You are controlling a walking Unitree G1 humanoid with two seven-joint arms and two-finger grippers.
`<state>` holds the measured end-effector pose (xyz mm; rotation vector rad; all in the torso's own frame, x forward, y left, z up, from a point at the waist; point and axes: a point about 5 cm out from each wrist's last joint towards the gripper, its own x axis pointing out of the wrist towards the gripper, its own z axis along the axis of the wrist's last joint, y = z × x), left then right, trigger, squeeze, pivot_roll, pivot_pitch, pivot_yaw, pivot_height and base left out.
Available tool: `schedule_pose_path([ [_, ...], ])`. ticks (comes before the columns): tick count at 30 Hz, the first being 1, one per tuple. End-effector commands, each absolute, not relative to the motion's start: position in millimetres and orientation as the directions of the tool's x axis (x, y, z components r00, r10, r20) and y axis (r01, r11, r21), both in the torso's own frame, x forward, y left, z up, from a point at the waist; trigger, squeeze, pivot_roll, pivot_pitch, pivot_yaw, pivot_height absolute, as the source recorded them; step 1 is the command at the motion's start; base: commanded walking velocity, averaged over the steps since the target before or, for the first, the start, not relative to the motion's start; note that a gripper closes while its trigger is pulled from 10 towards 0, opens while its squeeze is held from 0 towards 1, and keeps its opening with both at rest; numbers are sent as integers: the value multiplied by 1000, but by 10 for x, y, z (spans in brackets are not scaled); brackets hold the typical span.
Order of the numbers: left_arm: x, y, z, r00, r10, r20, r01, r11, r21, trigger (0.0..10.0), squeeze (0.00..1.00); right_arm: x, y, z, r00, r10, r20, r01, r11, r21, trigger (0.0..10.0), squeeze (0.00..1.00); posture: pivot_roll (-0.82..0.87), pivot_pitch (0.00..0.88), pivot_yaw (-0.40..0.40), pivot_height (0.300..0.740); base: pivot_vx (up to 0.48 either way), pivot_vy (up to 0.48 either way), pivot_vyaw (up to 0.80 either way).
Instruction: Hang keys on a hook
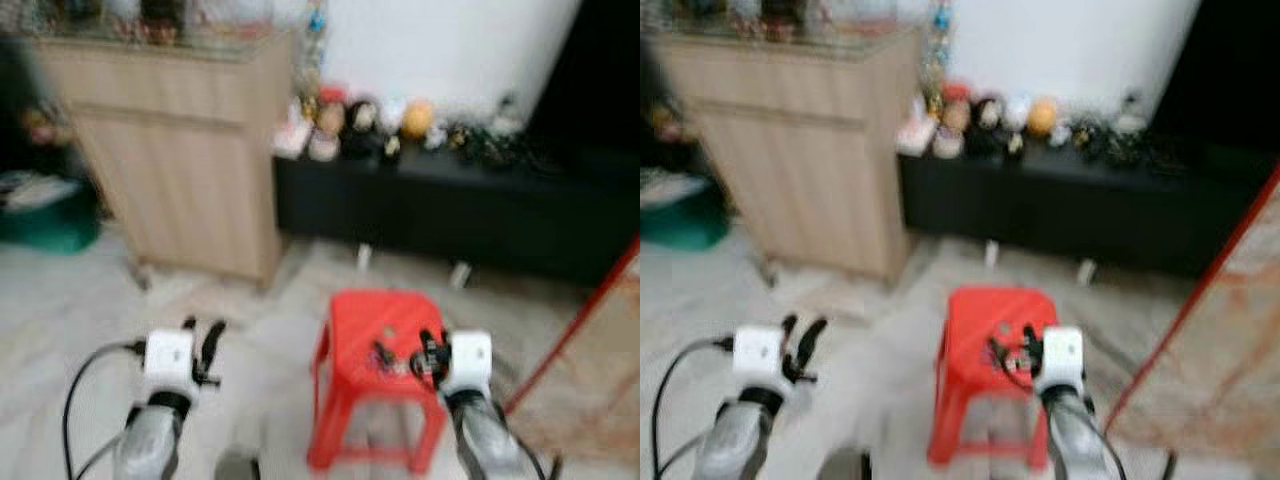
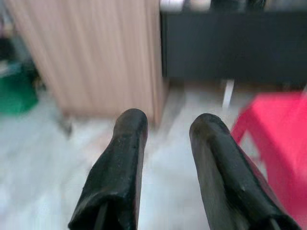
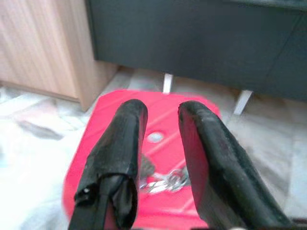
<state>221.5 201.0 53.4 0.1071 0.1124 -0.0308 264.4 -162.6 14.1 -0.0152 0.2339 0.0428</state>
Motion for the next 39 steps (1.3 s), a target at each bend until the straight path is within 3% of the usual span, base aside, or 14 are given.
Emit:
schedule_pose_path([
  [1,2294,1995,608,995,-37,-92,47,993,112,10000,0,2669,-1623,156,972,39,-232,-39,999,1,10000,0,82,0,-59,651,0,0,0],
  [7,2303,1992,618,995,-31,-92,41,993,111,10000,0,2677,-1612,147,969,40,-245,-42,999,-1,10000,0,85,0,-62,651,0,0,0],
  [14,2313,2012,603,994,-24,-109,36,993,109,10000,0,2668,-1518,115,962,92,-259,-78,995,63,10000,0,86,0,-62,604,0,0,0],
  [33,2343,2191,617,991,42,-125,-30,995,97,10000,0,2605,-1479,11,930,166,-329,-151,986,70,10000,0,79,0,-55,604,0,0,0],
  [39,2357,2212,626,991,50,-124,-38,994,100,10000,0,2614,-1462,-5,925,166,-341,-150,986,72,10000,0,79,0,-51,604,215,0,521],
])
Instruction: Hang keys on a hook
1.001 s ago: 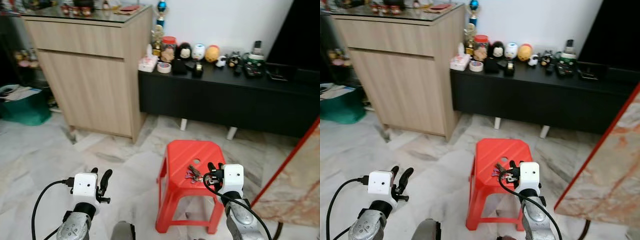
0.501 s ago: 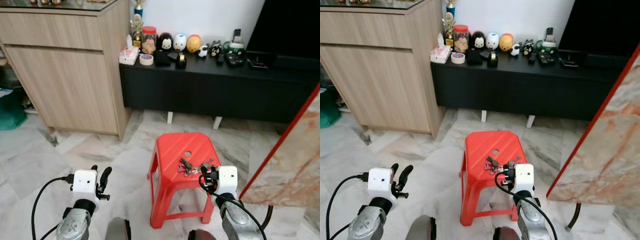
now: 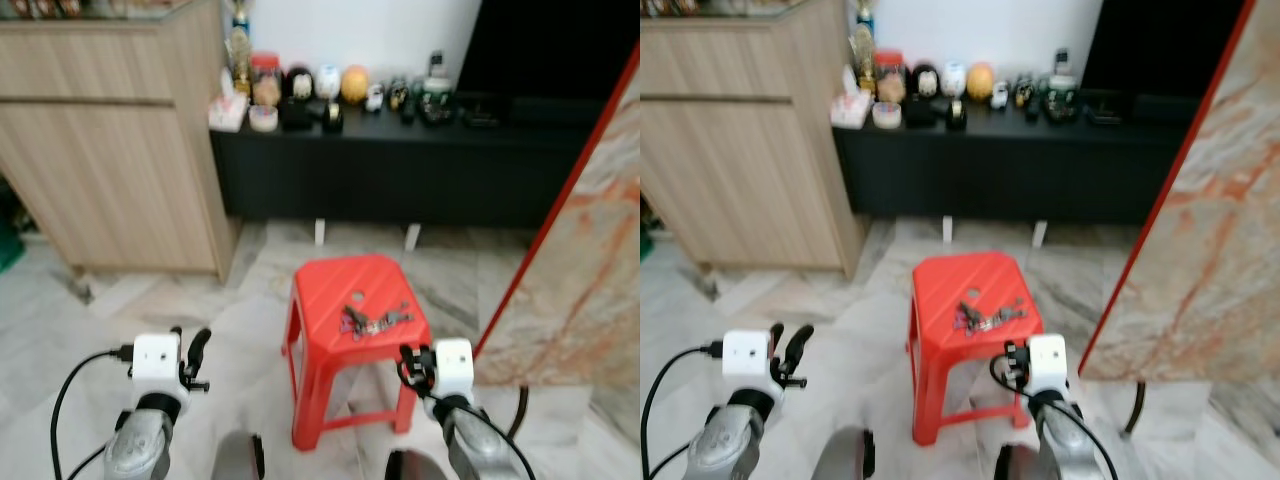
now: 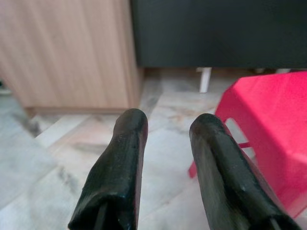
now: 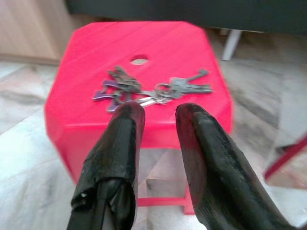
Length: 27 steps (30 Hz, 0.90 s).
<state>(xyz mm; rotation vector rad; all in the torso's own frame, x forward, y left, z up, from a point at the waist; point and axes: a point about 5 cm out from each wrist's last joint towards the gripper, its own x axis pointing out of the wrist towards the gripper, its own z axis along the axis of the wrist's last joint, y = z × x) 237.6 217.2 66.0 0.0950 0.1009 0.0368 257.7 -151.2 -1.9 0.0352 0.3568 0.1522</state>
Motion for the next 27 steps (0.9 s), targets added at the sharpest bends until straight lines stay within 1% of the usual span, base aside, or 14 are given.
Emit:
schedule_pose_path([
  [1,2357,2212,626,991,50,-124,-38,994,100,10000,0,2614,-1462,-5,925,166,-341,-150,986,72,10000,0,79,0,-51,604,274,0,0],
  [7,2337,2210,617,991,47,-128,-34,994,102,10000,0,2620,-1437,-3,923,180,-340,-169,984,63,10000,0,83,0,-53,604,307,0,0],
  [8,2335,2213,616,991,51,-127,-38,994,100,10000,0,2623,-1421,13,925,196,-325,-190,980,52,10000,0,83,0,-54,604,337,0,800],
  [15,2332,2217,613,990,56,-128,-45,995,95,10000,0,2625,-1404,28,927,208,-313,-200,978,56,10000,0,81,0,-54,604,334,0,800],
  [24,2336,2207,608,991,50,-125,-39,995,91,10000,0,2634,-1440,24,930,185,-319,-172,983,70,10000,0,81,0,-57,604,337,0,0],
  [27,2330,2208,609,992,47,-118,-37,995,90,10000,0,2607,-1501,-29,929,126,-349,-108,992,71,10000,0,82,0,-60,604,0,0,0],
])
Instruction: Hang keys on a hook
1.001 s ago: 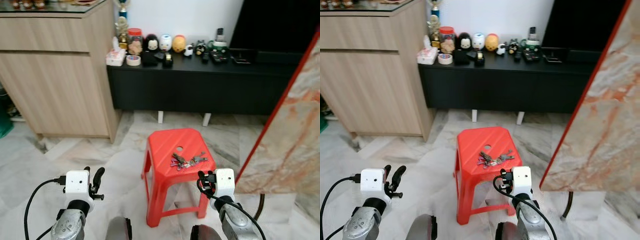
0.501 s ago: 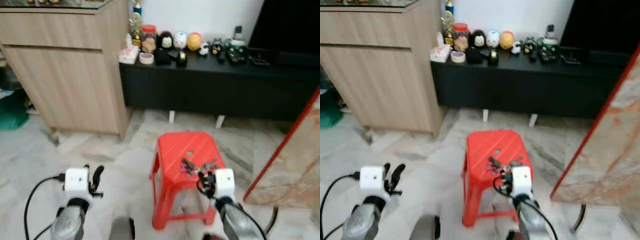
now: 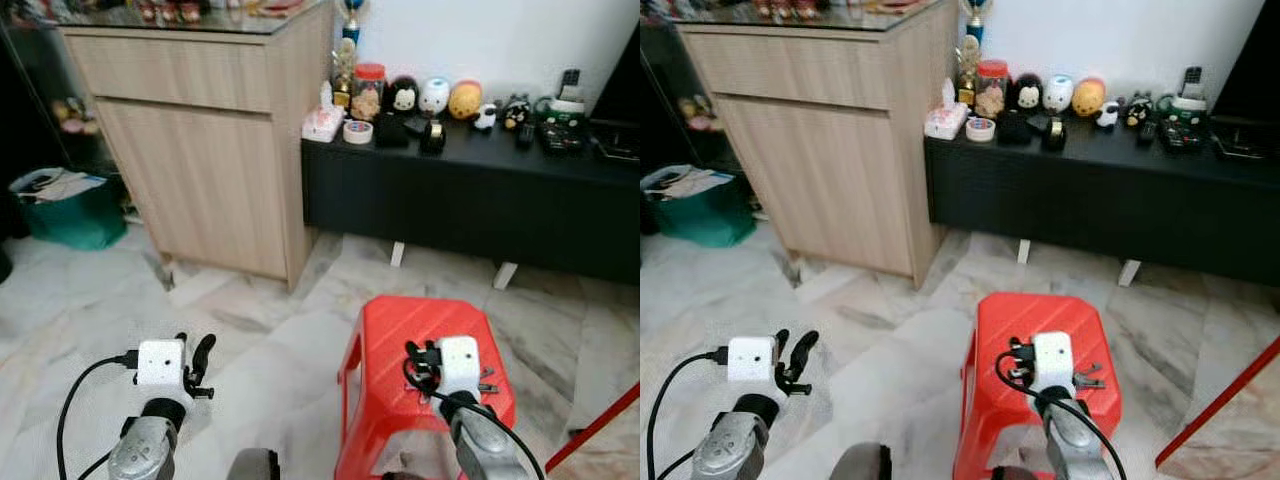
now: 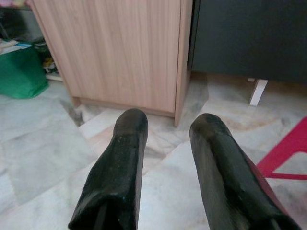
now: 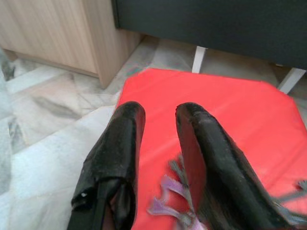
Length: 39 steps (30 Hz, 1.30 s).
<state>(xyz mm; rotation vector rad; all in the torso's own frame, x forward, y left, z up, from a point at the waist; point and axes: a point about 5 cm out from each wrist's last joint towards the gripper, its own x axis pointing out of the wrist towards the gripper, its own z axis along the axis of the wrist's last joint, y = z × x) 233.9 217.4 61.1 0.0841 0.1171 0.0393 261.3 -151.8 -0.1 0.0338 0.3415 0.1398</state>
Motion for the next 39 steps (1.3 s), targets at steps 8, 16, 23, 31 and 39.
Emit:
schedule_pose_path([
  [8,2274,2247,561,989,59,-134,-46,994,97,10000,0,2477,-1606,-142,915,48,-401,29,982,184,10000,0,83,0,-61,604,0,0,0],
  [16,2225,2289,504,986,69,-150,-51,992,118,10000,0,2427,-1656,-231,879,1,-476,206,901,383,10000,0,81,0,-58,604,0,0,0],
  [23,2224,2296,508,987,71,-144,-53,991,125,10000,0,2349,-1687,-407,817,3,-576,341,804,488,10000,0,90,0,-58,604,0,0,0],
  [31,2242,2300,517,988,69,-136,-51,990,131,10000,0,2326,-1618,-468,809,66,-584,319,786,530,10000,0,92,0,-53,604,0,0,0],
  [39,2254,2292,528,989,59,-133,-40,989,139,10000,0,2381,-1564,-427,843,99,-528,288,746,600,10000,1000,88,2,-47,604,0,0,0],
])
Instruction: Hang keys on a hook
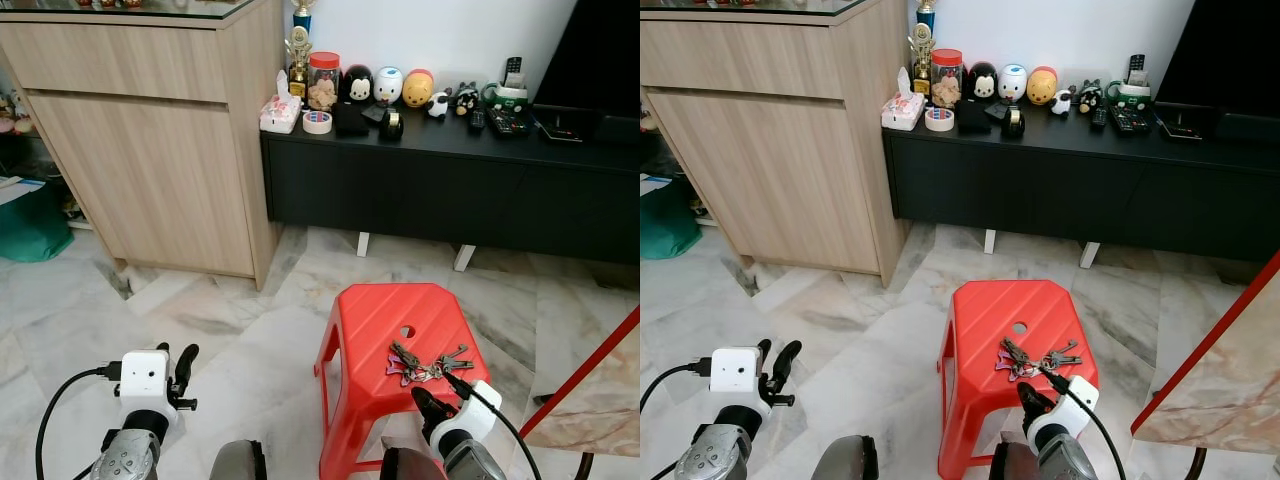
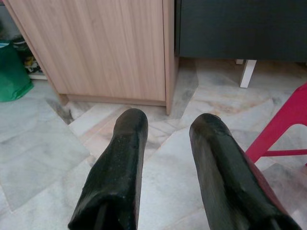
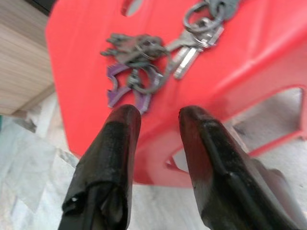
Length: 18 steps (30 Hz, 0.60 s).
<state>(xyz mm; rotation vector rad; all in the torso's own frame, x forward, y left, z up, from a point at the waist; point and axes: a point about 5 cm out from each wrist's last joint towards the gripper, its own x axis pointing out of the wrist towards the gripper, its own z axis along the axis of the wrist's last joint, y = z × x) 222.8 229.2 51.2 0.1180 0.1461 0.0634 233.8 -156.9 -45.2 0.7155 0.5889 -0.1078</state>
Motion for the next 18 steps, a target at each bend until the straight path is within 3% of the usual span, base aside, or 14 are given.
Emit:
schedule_pose_path([
  [1,2257,2292,528,989,58,-133,-40,989,140,10000,0,2384,-1562,-430,842,99,-531,290,746,599,10000,573,88,2,-47,604,0,0,0],
  [2,2258,2292,528,989,58,-133,-39,989,140,10000,0,2387,-1562,-433,840,99,-533,292,746,599,10000,573,88,2,-47,604,0,0,0],
  [3,2262,2291,529,989,57,-133,-38,989,141,10000,0,2384,-1572,-450,834,92,-543,309,739,599,10000,0,90,4,-44,604,0,0,0],
  [18,2284,2246,512,990,46,-133,-29,992,123,10000,0,2328,-1613,-513,827,69,-558,336,735,589,10000,0,94,7,-42,604,0,0,0],
])
